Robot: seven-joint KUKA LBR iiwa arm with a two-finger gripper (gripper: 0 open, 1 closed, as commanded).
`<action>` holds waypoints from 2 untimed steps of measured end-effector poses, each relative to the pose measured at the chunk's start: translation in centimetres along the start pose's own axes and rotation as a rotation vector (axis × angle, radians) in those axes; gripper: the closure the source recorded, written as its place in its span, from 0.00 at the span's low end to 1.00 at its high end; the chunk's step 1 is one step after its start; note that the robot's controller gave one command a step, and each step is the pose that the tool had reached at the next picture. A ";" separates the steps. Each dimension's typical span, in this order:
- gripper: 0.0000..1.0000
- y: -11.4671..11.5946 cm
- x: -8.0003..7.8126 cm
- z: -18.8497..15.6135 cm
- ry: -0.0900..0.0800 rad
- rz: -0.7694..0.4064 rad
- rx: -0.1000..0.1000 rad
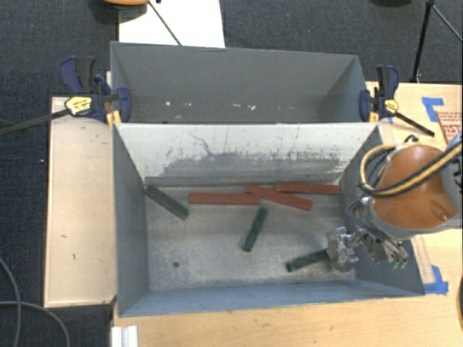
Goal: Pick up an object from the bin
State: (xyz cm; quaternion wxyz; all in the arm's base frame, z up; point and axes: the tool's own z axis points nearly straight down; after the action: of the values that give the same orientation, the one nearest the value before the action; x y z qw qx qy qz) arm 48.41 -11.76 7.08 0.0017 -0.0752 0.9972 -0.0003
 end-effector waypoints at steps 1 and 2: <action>0.00 0.0 -0.2 -0.1 -0.006 -0.002 0.001; 0.00 0.0 -0.2 -0.1 -0.006 -0.004 0.001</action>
Offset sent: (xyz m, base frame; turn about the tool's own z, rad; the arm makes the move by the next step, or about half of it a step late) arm 0.0000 0.0000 0.0000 0.0000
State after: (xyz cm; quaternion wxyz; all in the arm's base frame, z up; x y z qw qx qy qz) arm 48.61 -11.72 7.18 0.0048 -0.0774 0.9970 -0.0007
